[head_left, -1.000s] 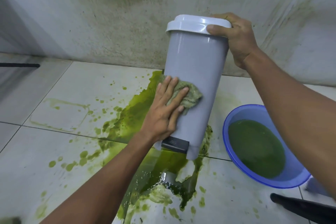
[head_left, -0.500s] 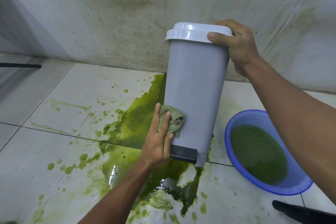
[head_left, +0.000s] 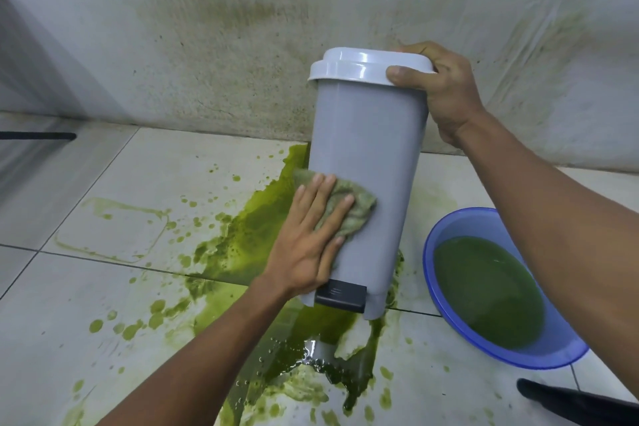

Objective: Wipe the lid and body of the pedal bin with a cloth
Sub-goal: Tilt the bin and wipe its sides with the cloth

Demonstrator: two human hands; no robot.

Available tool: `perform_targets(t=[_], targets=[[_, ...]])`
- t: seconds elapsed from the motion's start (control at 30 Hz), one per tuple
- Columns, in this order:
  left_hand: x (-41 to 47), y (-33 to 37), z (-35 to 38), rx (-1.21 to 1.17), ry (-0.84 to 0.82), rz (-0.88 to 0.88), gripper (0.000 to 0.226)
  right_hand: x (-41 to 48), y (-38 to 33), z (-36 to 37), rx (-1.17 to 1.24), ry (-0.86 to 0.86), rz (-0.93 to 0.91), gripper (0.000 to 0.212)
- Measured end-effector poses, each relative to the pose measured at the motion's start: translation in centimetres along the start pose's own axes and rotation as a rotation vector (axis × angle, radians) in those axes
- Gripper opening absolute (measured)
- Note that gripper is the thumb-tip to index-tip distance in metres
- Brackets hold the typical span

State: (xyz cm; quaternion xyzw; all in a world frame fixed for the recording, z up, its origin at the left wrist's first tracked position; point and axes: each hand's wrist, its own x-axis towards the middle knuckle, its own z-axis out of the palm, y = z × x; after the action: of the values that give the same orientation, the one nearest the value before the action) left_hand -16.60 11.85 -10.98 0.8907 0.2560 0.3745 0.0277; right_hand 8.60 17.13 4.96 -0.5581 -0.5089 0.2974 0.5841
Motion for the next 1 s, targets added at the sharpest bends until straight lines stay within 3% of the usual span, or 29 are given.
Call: perform_targets(t=[0.27,0.47,0.67,0.9,1.0], targets=[[7.1,2.1,0.3,0.152,0.056,-0.068,0.056,-0.4,-0.2,0.7,-0.027,0.023,-0.027,0.021],[6.2,9.4,4.4,0.145,0.141,-0.385,0.067,-1.0,-0.1,0.6,-0.017,0.043,-0.051,0.019],[5.2,9.4,5.6,0.200,0.176,-0.447,0.062,-1.4,-0.2,0.6,-0.005,0.026,-0.036,0.023],[4.8,12.2,5.5,-0.111,0.389,-1.117,0.067,-1.9,-0.4,0.6,0.011,0.034,-0.025,0.028],[6.4,11.0,5.0,-0.048,0.420,-1.111,0.067,-1.9,-0.4,0.6,-0.001,0.048,-0.010,0.034]])
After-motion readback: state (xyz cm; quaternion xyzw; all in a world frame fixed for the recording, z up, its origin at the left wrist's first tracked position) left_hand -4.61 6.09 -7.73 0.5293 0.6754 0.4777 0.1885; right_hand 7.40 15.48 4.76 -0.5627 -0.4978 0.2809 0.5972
